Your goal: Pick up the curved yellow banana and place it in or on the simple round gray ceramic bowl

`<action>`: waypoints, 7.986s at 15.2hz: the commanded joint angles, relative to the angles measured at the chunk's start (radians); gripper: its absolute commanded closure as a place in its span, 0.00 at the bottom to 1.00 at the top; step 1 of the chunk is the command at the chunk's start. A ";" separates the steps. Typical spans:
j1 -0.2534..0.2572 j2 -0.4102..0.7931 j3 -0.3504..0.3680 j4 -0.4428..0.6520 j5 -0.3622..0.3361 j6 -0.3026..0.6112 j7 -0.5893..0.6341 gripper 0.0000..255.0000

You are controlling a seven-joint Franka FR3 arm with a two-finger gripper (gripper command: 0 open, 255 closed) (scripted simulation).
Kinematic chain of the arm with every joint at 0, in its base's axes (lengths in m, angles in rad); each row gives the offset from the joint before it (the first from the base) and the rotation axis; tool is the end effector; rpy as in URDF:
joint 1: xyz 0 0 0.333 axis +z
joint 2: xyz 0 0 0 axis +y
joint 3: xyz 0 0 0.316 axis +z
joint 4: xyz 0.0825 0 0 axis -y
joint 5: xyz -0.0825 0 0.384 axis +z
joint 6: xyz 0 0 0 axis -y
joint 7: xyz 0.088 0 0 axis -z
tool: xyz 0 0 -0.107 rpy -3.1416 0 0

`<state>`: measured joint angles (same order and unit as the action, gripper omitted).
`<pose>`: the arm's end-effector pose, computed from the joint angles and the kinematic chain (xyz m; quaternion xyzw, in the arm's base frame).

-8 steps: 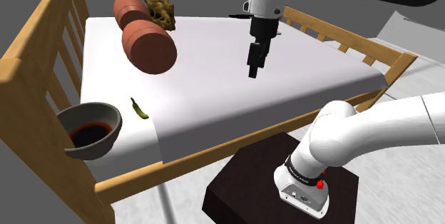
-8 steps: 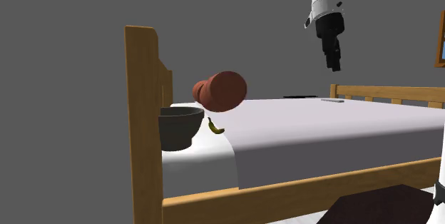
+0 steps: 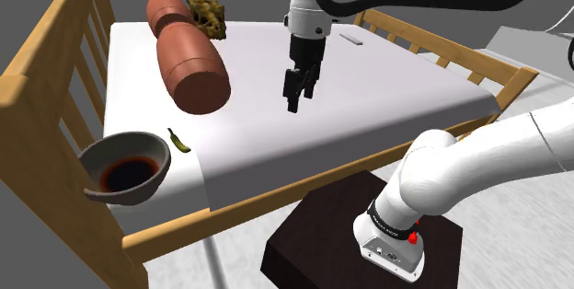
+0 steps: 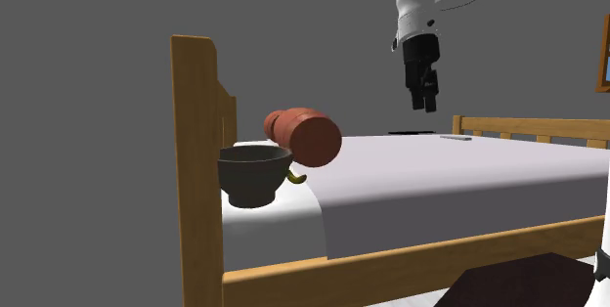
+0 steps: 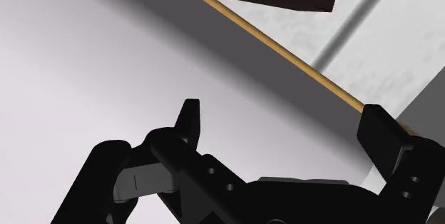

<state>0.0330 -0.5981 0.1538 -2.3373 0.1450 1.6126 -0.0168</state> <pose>0.3479 0.0894 0.5374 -0.9944 -0.0777 0.0673 0.0242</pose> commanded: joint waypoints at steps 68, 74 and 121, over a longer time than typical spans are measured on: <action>0.097 0.861 0.226 0.683 -0.187 0.274 0.539 1.00; 0.098 0.852 0.228 0.752 -0.184 0.197 0.539 1.00; 0.298 1.138 0.347 1.063 -0.340 0.146 0.833 0.00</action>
<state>0.3089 0.4998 0.4919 -1.3060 -0.1930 1.6247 0.8108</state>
